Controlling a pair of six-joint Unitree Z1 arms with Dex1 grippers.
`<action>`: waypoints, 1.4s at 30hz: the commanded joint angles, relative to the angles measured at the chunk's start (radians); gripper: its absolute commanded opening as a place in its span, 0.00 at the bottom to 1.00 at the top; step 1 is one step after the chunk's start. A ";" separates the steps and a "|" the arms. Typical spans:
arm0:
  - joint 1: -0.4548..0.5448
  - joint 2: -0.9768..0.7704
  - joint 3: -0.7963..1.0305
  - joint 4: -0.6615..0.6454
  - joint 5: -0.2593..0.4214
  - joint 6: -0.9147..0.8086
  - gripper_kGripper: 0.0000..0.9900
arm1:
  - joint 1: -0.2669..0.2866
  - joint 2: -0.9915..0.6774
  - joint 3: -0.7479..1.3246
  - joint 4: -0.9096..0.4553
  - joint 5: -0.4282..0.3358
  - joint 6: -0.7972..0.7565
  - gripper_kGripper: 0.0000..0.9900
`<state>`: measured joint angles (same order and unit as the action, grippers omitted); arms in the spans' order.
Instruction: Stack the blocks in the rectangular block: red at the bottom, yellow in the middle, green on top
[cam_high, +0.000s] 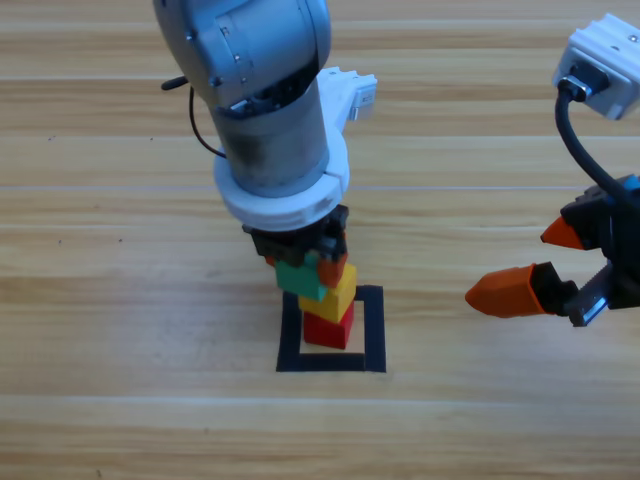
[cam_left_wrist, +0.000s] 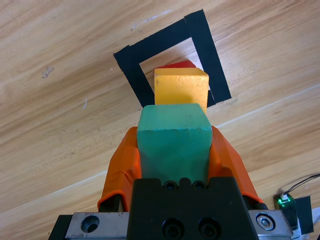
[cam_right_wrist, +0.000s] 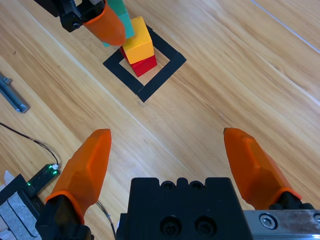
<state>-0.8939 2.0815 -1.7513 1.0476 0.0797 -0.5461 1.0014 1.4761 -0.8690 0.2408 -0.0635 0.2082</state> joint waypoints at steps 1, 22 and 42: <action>-0.023 0.011 -0.010 -0.011 0.018 -0.003 0.04 | -0.017 0.041 -0.001 0.014 0.002 -0.004 1.00; -0.033 0.028 -0.045 -0.011 0.026 -0.005 0.04 | -0.017 0.041 -0.001 0.014 0.002 -0.006 1.00; -0.042 0.081 -0.051 -0.017 0.045 -0.012 0.04 | -0.017 0.041 0.001 0.014 0.005 -0.006 1.00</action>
<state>-0.9078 2.1062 -1.8040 1.0451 0.1129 -0.5476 1.0014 1.4761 -0.8690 0.2409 -0.0635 0.2064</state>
